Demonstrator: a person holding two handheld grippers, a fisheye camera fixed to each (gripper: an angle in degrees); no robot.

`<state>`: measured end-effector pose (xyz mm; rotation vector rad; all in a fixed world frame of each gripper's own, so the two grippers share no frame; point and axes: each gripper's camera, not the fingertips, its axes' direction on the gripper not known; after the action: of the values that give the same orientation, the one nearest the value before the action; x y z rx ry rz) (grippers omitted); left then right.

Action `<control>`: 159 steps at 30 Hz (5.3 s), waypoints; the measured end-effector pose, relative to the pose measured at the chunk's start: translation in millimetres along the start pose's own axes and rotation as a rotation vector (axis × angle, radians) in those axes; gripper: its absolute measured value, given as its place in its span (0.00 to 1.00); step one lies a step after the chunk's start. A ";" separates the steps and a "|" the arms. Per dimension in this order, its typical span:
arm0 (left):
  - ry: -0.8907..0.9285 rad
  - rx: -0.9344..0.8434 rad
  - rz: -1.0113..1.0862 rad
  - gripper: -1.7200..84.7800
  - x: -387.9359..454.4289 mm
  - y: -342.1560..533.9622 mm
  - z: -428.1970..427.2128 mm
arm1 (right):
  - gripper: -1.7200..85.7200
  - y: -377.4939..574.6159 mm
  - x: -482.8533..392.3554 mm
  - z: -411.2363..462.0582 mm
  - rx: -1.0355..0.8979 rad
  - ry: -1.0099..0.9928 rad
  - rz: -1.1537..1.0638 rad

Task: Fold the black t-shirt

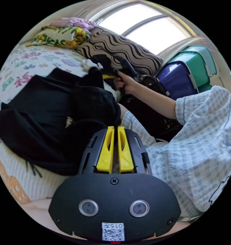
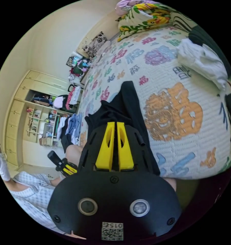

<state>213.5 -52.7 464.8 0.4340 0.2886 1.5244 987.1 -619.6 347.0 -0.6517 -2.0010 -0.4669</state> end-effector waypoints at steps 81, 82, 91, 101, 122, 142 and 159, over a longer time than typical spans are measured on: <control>-0.783 0.623 0.383 0.04 117.3 -176.6 -655.5 | 0.01 50.3 -634.7 -173.5 0.382 0.592 -0.833; -0.822 0.582 0.319 0.04 71.2 -201.0 -644.6 | 0.02 6.2 -617.2 -147.6 0.344 0.600 -0.791; -0.670 0.284 -0.188 0.10 -253.2 -206.2 -516.6 | 0.09 -145.0 -408.1 47.5 -0.122 0.389 -0.507; -0.320 -0.292 -0.498 0.14 -300.6 22.2 -301.3 | 0.15 16.7 -164.5 87.3 -0.527 0.290 -0.057; -0.830 -0.041 -0.678 0.01 -230.1 56.0 -246.5 | 0.01 -39.1 -35.3 -10.8 -0.403 0.353 -0.063; -0.512 -0.128 -0.348 0.11 -297.6 -168.9 29.8 | 0.12 -225.0 64.0 -27.3 -0.205 0.198 -0.036; -0.196 -0.038 -0.386 0.11 -383.4 -405.1 240.0 | 0.04 -453.3 128.7 -119.3 -0.201 0.400 -0.251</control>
<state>669.2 -453.9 465.2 0.4644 0.1766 1.1000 735.2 -1010.1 489.7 -0.3884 -1.6699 -0.8852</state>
